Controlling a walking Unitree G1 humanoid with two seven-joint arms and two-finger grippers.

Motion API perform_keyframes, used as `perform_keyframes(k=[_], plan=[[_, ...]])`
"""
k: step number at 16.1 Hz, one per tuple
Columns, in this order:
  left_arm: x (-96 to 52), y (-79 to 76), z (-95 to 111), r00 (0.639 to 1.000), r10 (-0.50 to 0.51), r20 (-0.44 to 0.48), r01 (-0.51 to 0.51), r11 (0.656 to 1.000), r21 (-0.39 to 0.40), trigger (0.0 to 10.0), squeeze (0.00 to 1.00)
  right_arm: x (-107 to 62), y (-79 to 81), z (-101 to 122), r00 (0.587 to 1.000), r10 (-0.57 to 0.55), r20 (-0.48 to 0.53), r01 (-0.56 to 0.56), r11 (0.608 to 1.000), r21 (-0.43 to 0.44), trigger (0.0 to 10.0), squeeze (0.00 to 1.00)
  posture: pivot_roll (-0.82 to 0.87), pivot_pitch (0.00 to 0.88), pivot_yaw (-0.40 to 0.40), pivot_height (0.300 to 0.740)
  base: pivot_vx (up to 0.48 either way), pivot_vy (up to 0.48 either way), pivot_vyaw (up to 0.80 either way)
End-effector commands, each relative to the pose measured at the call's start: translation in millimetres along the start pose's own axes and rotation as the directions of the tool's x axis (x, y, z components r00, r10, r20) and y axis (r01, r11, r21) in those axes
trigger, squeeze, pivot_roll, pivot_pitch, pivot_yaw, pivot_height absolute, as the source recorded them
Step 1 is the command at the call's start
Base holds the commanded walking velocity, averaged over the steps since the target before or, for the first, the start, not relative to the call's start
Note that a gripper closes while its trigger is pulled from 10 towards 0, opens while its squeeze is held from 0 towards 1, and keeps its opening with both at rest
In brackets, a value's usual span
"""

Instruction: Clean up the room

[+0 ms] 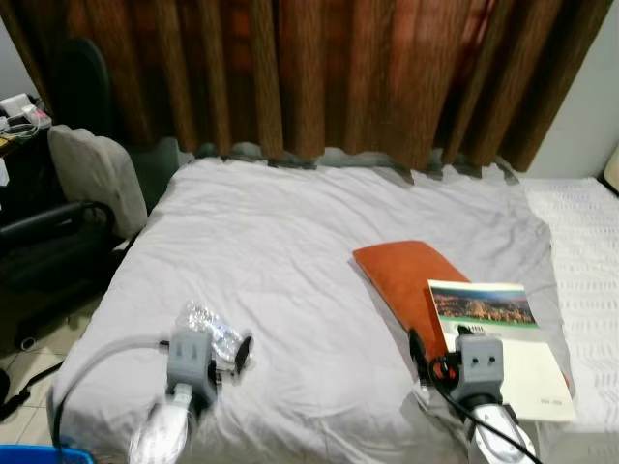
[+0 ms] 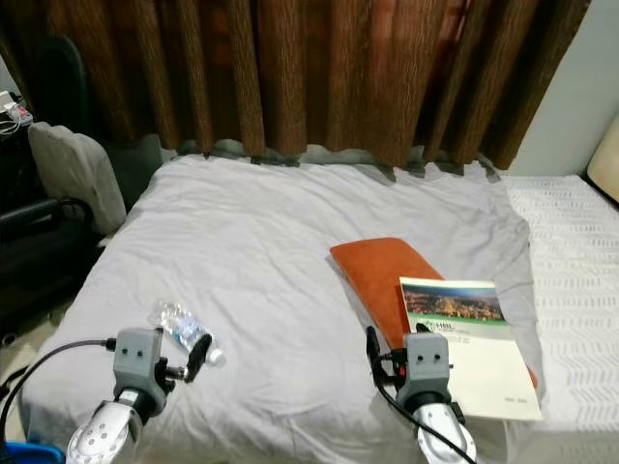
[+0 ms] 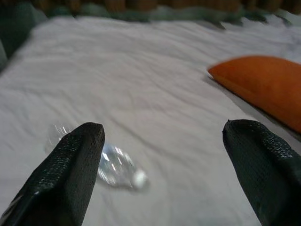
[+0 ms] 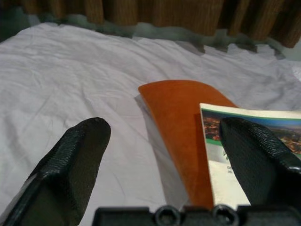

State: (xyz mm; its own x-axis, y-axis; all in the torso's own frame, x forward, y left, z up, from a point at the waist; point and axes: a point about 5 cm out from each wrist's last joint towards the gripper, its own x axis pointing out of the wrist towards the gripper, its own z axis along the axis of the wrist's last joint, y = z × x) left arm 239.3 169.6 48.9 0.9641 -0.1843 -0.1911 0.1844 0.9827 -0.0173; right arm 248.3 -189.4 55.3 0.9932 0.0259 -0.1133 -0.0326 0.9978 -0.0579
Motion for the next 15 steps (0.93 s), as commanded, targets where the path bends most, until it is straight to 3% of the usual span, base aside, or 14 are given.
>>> perform_keyframes(k=[1, 4, 7, 8, 11, 15], plan=[[1.2, 1.0, 12.8, 0.998, -0.014, 0.054, 0.013, 1.0, 0.008, 10.0, 0.0, 1.1, 1.5, -1.7, 1.0, 0.015, -0.013, -0.015, 1.0, 0.009, 10.0, 0.0, 0.04, 0.0, -0.061, 0.74, 0.0, 0.0, 0.0], [7.1, -3.3, 20.5, 0.995, -0.074, 0.067, 0.068, 0.994, 0.081, 10.0, 0.0, 2.4, 10.6, -5.3, 0.999, 0.025, -0.024, -0.024, 0.999, 0.031, 10.0, 0.0, 0.06, 0.0, -0.048, 0.74, 0.0, 0.0, 0.0], [13.5, 3.1, 29.7, 0.996, -0.029, 0.09, 0.02, 0.995, 0.099, 10.0, 0.0, 8.3, 22.8, -3.6, 0.995, 0.102, 0.0, -0.102, 0.993, 0.058, 10.0, 0.0, 0.07, 0.0, -0.045, 0.74, 0.0, 0.0, 0.0], [16.4, 7.4, 31.2, 0.996, 0.011, 0.087, -0.018, 0.997, 0.08, 10.0, 0.0, 11.6, 25.9, -4.5, 0.994, 0.112, -0.006, -0.112, 0.992, 0.055, 10.0, 0.0, 0.07, 0.0, -0.044, 0.74, 0.472, 0.0, 0.0], [20.7, 1.1, 32.8, 0.996, -0.016, 0.087, 0.007, 0.995, 0.104, 10.0, 0.0, 17.8, 30.5, -3.7, 0.991, 0.135, -0.005, -0.135, 0.989, 0.057, 10.0, 0.0, 0.08, 0.0, -0.049, 0.74, 0.472, 0.0, 0.0], [31.0, 5.2, 35.6, 0.997, -0.041, 0.068, 0.031, 0.989, 0.144, 10.0, 0.0, 22.1, 30.9, -4.3, 0.991, 0.134, -0.002, -0.134, 0.99, 0.044, 10.0, 0.0, 0.08, 0.0, -0.046, 0.74, 0.48, 0.0, 0.29]])
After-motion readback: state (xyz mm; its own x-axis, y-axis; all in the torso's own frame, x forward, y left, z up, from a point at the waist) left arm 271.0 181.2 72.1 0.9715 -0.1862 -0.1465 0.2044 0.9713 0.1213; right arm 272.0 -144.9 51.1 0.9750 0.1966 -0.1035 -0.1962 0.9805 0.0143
